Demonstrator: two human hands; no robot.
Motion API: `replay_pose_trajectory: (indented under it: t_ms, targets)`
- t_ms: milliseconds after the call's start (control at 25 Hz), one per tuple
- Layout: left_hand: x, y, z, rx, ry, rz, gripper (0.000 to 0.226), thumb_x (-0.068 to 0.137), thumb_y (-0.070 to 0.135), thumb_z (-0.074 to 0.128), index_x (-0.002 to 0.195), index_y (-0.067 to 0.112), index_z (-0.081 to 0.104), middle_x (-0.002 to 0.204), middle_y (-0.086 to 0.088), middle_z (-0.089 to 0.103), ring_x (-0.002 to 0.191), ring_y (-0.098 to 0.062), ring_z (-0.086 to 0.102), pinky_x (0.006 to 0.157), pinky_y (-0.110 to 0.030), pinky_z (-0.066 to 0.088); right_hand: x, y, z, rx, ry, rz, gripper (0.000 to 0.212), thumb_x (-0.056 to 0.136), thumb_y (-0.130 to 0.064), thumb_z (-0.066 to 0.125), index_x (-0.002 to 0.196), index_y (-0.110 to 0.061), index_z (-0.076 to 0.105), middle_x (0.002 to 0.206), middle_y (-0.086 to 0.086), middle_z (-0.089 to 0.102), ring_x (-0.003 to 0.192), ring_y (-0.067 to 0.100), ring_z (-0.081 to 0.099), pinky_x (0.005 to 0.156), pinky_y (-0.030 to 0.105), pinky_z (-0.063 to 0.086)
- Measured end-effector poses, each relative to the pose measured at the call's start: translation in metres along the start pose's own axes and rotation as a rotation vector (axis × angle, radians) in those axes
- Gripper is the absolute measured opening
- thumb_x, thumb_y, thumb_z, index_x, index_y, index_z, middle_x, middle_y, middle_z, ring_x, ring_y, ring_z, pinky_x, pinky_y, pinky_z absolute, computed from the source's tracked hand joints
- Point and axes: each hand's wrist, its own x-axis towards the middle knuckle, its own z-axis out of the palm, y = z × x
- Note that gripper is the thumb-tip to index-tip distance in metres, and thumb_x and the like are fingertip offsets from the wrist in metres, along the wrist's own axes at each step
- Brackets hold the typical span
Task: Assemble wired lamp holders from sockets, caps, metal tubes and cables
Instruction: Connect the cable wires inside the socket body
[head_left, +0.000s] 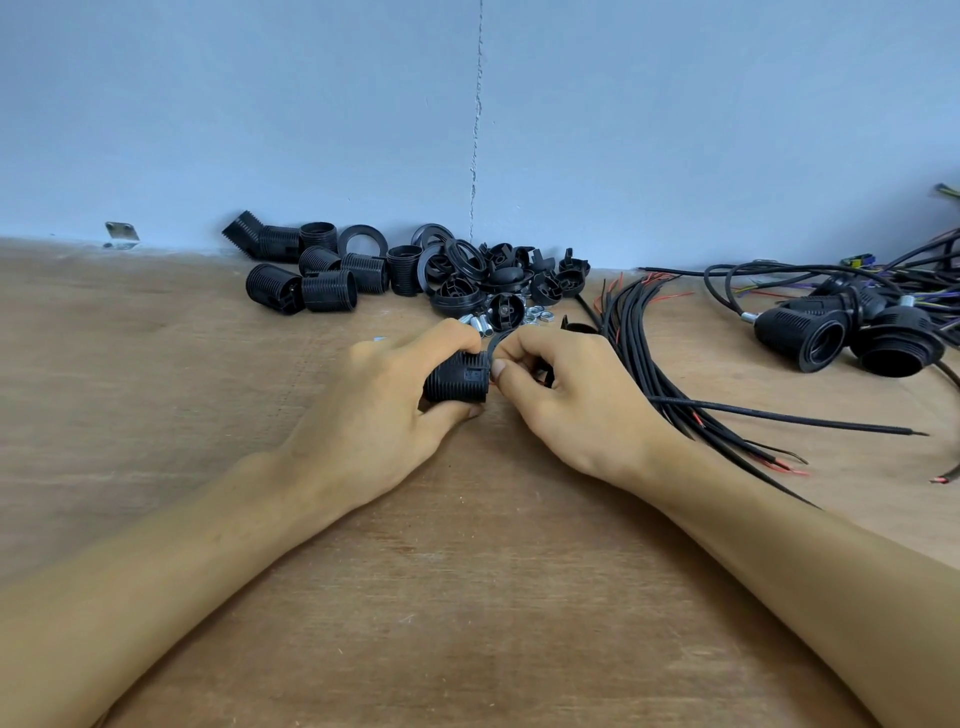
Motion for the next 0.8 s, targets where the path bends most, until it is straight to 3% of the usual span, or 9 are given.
replay_pose_trajectory:
  t_ms: [320,520,600,680,800]
  targets:
    - [-0.001,0.006,-0.003,0.011,-0.016,-0.013,0.036,0.079,0.02,0.087,0.11,0.022,0.068,0.085,0.004,0.071,0.068,-0.021,0.065,0.071,-0.032,0.046,0.001,-0.002,-0.001,0.006,-0.033,0.057,0.03,0.096,-0.024,0.059,0.068,-0.033,0.051,0.061,-0.014,0.053,0.066,0.008,0.05,0.067,0.028,0.038]
    - [-0.001,0.003,-0.001,0.018,-0.024,-0.024,0.039,0.08,0.027,0.085,0.111,0.031,0.062,0.088,0.008,0.069,0.073,-0.017,0.064,0.072,-0.03,0.049,0.002,0.001,-0.001,0.011,-0.015,0.078,0.022,0.094,-0.027,0.062,0.073,-0.032,0.061,0.064,-0.016,0.058,0.065,0.003,0.053,0.065,0.02,0.036]
    - [0.001,-0.003,0.001,0.019,-0.016,-0.013,0.04,0.08,0.028,0.083,0.111,0.034,0.059,0.092,0.011,0.066,0.078,-0.011,0.061,0.073,-0.02,0.046,0.002,-0.001,-0.001,0.016,0.008,0.074,0.016,0.094,-0.028,0.062,0.079,-0.031,0.068,0.067,-0.016,0.063,0.068,0.003,0.057,0.067,0.021,0.038]
    - [0.002,-0.008,0.003,0.011,-0.009,-0.012,0.04,0.081,0.027,0.082,0.113,0.036,0.058,0.097,0.014,0.065,0.084,-0.006,0.057,0.074,-0.015,0.044,0.0,-0.003,-0.001,0.019,0.053,0.04,0.013,0.094,-0.029,0.062,0.088,-0.03,0.073,0.076,-0.015,0.068,0.075,0.002,0.06,0.073,0.024,0.044]
    - [0.003,-0.014,0.009,0.004,0.014,-0.027,0.043,0.08,0.029,0.082,0.114,0.037,0.057,0.101,0.014,0.065,0.088,-0.009,0.059,0.077,-0.026,0.049,-0.002,-0.005,-0.007,-0.051,0.108,-0.01,0.018,0.096,-0.039,0.059,0.106,-0.029,0.071,0.094,-0.015,0.069,0.094,0.006,0.063,0.093,0.038,0.048]
